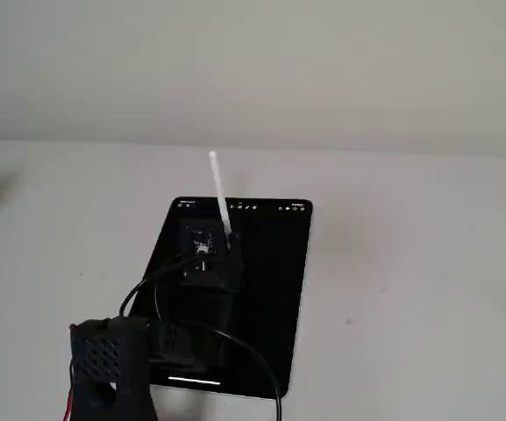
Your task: Draw a line in the middle of the ipad using the apple pencil
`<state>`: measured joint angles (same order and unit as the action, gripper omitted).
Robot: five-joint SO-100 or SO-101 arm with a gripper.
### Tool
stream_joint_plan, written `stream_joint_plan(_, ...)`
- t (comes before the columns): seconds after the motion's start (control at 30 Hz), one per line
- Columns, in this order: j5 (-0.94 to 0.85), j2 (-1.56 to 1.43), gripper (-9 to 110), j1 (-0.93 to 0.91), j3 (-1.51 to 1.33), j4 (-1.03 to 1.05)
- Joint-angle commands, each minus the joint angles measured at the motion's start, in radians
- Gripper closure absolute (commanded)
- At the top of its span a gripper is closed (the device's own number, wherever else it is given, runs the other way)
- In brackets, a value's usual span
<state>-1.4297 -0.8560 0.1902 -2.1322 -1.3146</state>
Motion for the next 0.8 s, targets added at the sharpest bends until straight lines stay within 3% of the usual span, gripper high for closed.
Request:
stream_joint_plan(0.0,-0.011,-0.020,101,0.009,-0.048,-0.043)
stream_joint_plan(0.77,-0.005,-0.092,101,0.009,-0.351,-0.235)
